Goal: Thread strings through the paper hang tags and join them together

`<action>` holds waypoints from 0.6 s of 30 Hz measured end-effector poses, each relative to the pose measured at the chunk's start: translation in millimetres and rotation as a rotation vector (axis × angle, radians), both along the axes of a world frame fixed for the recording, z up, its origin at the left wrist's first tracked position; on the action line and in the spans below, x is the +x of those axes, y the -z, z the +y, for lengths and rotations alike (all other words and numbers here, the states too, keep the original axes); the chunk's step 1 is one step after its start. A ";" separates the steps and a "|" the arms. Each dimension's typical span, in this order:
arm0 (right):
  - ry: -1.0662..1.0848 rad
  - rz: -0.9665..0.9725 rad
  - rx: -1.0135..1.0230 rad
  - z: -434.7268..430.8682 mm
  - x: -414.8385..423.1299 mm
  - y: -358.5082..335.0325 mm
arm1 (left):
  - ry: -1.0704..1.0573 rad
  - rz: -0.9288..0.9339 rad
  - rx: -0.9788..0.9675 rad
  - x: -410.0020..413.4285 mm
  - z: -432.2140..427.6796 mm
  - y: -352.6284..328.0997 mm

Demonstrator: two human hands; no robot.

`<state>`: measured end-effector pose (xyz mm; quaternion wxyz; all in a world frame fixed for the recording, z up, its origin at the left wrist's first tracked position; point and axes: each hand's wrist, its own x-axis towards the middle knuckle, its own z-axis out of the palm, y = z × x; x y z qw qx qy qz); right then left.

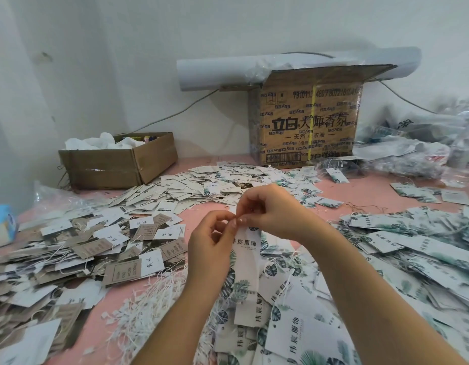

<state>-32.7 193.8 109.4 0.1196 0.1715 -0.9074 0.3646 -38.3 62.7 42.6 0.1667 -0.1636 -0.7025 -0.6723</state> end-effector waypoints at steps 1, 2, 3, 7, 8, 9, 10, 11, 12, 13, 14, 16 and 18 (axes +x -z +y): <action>0.003 -0.001 0.014 0.3 0.0 -0.2 | 0.001 0.002 0.001 0.0 -0.2 0.3; 0.007 0.001 0.029 0.8 0.2 -0.1 | -0.001 0.006 0.001 -0.1 -0.5 0.6; 0.011 0.005 0.045 1.4 0.1 0.2 | -0.004 0.011 0.000 -0.3 -0.6 0.9; 0.030 0.008 0.108 1.8 -1.2 2.1 | -0.002 0.009 0.008 -0.5 0.0 1.7; 0.038 0.008 0.123 1.5 -1.9 2.5 | -0.004 0.006 0.011 -0.3 0.3 1.7; 0.046 0.010 0.138 0.9 -2.3 2.9 | -0.006 0.002 0.016 -0.1 0.3 1.9; 0.054 0.014 0.155 0.4 -2.5 2.9 | -0.008 0.000 0.019 0.0 0.4 2.1; 0.062 0.019 0.177 -0.1 -2.7 2.9 | -0.009 0.000 0.018 0.0 0.3 2.3; 0.068 0.024 0.205 -0.5 -2.9 2.8 | -0.010 -0.001 0.014 0.2 0.1 2.7; 0.074 0.026 0.235 -1.0 -3.3 2.6 | -0.010 -0.004 0.007 0.3 0.1 3.0; 0.081 0.026 0.268 -1.6 -3.8 2.4 | -0.011 -0.008 0.000 0.4 0.0 3.4; 0.097 0.028 0.322 -2.5 -5.1 2.2 | -0.020 -0.013 -0.005 0.1 -0.1 4.1; 0.104 0.033 0.310 -1.3 -5.6 2.8 | -0.038 -0.009 0.003 -0.6 0.1 4.1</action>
